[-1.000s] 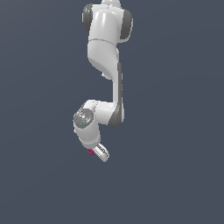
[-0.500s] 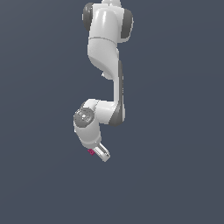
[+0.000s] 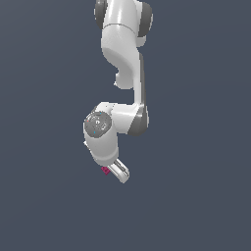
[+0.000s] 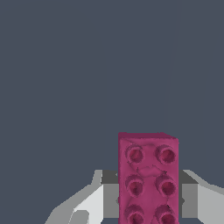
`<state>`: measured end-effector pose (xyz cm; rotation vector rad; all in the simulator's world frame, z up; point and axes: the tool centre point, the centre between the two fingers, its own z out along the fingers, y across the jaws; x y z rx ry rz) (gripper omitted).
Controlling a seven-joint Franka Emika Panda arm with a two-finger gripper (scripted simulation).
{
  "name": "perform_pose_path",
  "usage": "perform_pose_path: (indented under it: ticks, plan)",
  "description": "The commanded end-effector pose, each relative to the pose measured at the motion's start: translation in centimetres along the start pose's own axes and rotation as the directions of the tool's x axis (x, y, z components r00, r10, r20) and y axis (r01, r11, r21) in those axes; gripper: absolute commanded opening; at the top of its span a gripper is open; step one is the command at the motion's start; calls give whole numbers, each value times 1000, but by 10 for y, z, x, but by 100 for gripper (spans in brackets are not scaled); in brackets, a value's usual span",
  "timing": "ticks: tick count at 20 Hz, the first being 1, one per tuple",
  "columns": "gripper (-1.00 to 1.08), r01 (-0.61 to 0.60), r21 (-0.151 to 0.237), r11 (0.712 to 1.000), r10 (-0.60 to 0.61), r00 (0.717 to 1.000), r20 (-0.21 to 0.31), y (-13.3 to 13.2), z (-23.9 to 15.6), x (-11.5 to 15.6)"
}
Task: Pick up the object and move it to a goal position.
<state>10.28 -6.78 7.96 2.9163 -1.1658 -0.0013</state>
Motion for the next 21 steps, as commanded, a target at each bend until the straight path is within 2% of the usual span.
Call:
perform_pose_path:
  ticks: [1, 11, 21]
  plan:
    - [-100, 0, 0, 1000, 0, 1000, -1, -11, -22, 0]
    - [-100, 0, 0, 1000, 0, 1000, -1, -48, -88, 0]
    - [-100, 0, 1, 1000, 0, 1000, -1, -58, -104, 1]
